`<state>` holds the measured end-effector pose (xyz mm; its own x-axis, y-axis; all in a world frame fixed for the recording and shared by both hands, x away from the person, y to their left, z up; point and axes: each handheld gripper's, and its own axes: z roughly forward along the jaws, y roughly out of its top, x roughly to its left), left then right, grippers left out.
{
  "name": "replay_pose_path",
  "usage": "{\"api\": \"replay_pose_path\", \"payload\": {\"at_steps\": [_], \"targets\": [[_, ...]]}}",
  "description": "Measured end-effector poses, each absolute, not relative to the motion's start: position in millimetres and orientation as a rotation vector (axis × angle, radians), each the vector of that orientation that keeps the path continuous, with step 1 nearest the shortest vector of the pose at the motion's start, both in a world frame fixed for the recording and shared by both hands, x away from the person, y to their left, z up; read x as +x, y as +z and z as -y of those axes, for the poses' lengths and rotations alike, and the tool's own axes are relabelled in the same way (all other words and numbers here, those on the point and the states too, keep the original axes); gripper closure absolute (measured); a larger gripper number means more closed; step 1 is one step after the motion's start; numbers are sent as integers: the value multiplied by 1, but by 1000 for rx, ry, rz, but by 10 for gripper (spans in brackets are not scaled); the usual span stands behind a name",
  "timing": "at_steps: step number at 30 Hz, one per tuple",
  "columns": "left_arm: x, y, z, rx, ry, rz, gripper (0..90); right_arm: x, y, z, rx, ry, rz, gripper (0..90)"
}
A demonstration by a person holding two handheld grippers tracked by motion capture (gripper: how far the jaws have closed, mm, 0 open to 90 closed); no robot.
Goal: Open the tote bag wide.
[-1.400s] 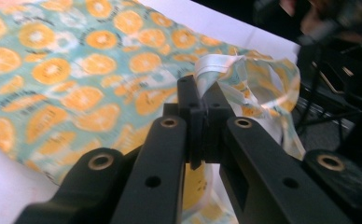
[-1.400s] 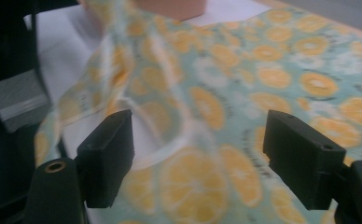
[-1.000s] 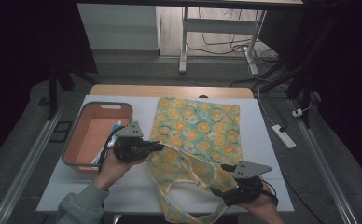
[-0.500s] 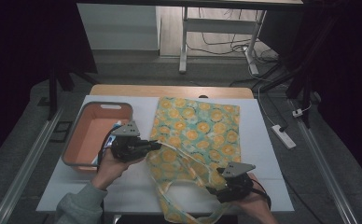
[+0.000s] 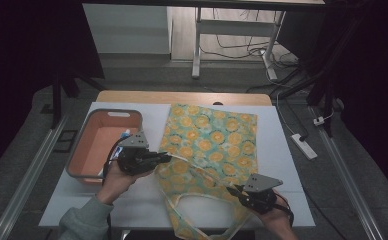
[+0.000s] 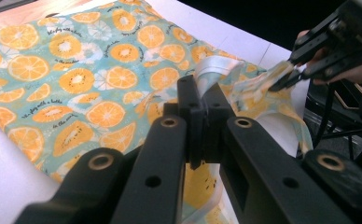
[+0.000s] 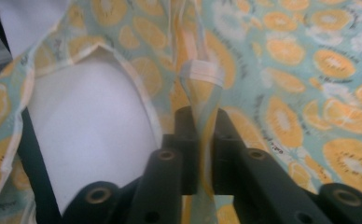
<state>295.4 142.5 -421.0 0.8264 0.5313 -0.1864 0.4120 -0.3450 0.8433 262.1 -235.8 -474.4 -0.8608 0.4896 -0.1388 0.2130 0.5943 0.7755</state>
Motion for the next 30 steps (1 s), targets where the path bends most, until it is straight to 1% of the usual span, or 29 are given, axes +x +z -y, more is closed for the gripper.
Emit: {"api": "replay_pose_path", "payload": {"at_steps": [3, 10, 15, 16, 20, 23, 24, 25, 27, 28, 29, 30], "targets": [[292, -421, -145, 1983, 148, -699, 881, 259, -467, 238, 563, 1177, -2463, 888], [282, -412, -156, 1959, 154, -682, 881, 251, -444, 239, 527, 1279, -2416, 891], [278, -397, -167, 1921, 219, -679, 881, 245, -416, 238, 481, 1406, -2350, 892], [280, -395, -169, 1913, 233, -687, 880, 245, -405, 236, 459, 1459, -2326, 892], [293, -395, -170, 1898, 274, -743, 878, 249, -393, 231, 431, 1484, -2306, 892], [310, -399, -165, 1921, 299, -784, 876, 261, -388, 226, 441, 1467, -2291, 892], [316, -401, -162, 1931, 300, -798, 873, 274, -390, 225, 483, 1465, -2288, 892], [323, -402, -160, 1944, 301, -814, 873, 274, -390, 225, 483, 1465, -2288, 892], [337, -404, -154, 1973, 300, -842, 868, 292, -395, 225, 542, 1427, -2282, 892], [344, -406, -152, 1989, 302, -859, 865, 312, -404, 228, 635, 1435, -2290, 892], [351, -408, -150, 2002, 299, -880, 863, 312, -404, 228, 635, 1435, -2290, 892], [358, -410, -148, 2012, 292, -895, 863, 322, -410, 230, 677, 1433, -2290, 892]]}}
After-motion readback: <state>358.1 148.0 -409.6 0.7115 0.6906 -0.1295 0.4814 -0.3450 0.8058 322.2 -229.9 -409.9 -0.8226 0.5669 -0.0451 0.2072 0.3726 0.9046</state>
